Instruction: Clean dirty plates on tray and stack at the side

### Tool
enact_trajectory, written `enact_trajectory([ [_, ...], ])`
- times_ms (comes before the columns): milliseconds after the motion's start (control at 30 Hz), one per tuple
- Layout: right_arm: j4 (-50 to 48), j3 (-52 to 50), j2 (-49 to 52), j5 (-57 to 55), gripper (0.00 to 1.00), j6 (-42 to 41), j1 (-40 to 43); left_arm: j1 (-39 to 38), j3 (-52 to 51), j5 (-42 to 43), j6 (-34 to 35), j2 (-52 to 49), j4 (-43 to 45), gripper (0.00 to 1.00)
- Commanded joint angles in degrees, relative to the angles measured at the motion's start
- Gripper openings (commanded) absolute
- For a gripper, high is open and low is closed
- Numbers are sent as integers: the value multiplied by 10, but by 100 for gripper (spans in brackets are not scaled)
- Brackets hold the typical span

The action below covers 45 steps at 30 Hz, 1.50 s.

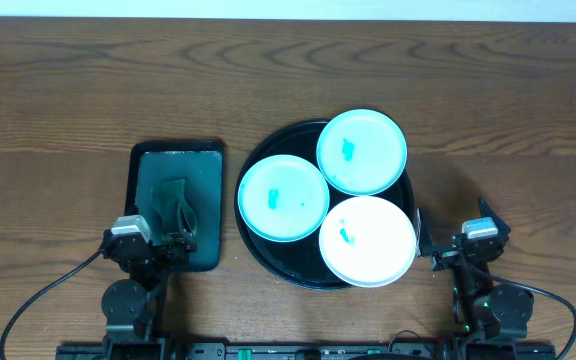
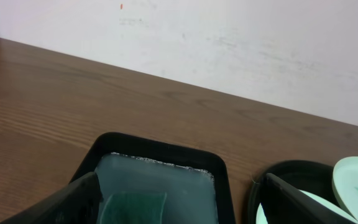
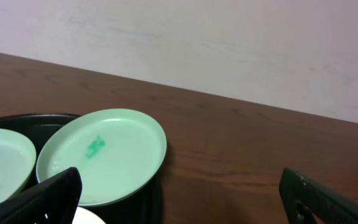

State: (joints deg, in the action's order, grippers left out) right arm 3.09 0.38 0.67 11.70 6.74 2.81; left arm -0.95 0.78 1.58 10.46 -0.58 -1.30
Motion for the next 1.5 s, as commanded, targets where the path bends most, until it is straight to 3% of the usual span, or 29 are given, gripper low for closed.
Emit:
enact_trajectory([
  [0, 3, -1, -3, -7, 99, 6, -4, 3, -5, -7, -3, 2, -28, 82],
  [833, 3, -1, -3, -7, 99, 6, -4, 3, -5, -7, -4, 2, -27, 82],
  [1067, 3, -1, -3, -7, 99, 6, -4, 2, -5, -4, 24, 2, 16, 82],
  [1167, 3, -1, -3, -7, 99, 6, -4, 2, 10, 69, 38, 0, 18, 82],
  [1333, 3, -1, -3, -7, 99, 6, -4, 2, 87, 82, 42, -65, -29, 82],
  [1467, 3, -1, -3, -7, 99, 6, -4, 3, 196, 78, 42, -203, -111, 82],
])
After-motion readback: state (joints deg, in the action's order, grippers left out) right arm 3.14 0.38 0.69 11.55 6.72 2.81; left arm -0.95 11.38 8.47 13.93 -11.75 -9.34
